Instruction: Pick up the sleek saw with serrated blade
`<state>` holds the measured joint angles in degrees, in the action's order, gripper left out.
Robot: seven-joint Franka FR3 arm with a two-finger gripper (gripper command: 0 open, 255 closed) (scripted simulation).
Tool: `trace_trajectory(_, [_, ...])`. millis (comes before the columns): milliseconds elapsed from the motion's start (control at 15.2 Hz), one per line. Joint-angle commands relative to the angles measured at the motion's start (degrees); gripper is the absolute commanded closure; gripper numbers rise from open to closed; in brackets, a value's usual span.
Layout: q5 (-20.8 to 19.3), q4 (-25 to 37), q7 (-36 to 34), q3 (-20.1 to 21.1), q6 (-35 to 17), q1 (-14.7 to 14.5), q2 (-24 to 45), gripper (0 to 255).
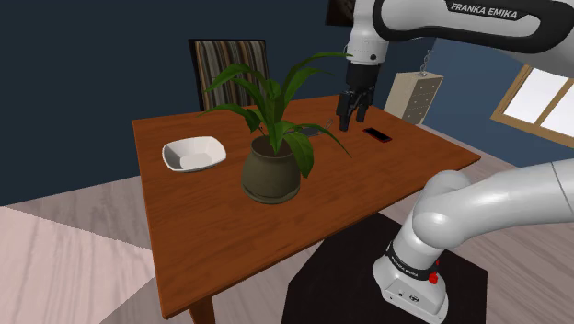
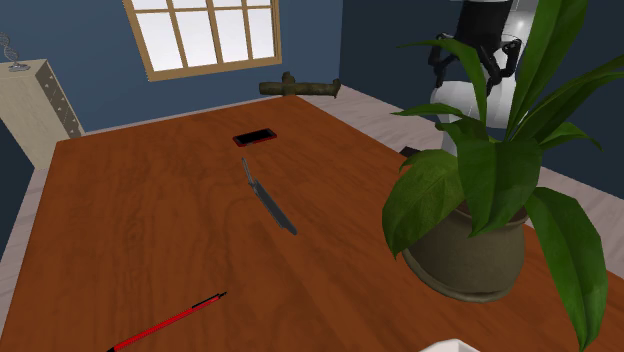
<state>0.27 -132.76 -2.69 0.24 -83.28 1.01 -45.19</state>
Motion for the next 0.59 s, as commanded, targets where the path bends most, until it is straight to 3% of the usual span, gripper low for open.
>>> trace_trajectory(0, [0.0, 0.0, 0.0, 0.0, 0.0, 0.0, 0.0, 0])
trace_trajectory(528, [-8.9, -2.9, 22.5, -12.0, -8.7, -1.6, 4.5, 0])
